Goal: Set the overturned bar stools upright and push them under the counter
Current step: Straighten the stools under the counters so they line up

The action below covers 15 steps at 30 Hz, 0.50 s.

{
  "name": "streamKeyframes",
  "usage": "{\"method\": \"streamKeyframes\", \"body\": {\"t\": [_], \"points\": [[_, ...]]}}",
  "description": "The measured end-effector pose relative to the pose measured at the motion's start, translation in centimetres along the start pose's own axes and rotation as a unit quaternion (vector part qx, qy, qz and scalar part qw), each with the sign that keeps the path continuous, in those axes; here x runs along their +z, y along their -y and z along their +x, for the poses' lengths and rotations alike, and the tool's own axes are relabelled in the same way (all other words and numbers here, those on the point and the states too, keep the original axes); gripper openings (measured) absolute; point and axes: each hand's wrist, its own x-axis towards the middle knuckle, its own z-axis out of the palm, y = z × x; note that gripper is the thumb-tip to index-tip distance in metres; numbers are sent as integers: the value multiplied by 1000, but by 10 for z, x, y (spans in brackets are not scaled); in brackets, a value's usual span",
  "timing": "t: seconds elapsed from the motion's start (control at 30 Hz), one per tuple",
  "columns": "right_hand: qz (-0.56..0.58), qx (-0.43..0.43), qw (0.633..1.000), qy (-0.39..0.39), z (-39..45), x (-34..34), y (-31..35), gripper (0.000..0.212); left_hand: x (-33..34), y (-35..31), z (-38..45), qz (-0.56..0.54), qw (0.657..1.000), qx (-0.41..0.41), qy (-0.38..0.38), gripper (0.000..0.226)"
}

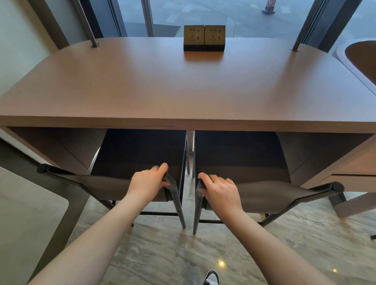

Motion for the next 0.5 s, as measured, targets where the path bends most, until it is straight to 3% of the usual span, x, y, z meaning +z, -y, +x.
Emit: {"method": "streamKeyframes", "body": {"t": [0.5], "points": [[9,16,1000,-9,7,2,3,39,10,0,1,-15,999,-4,-38,46]]}}
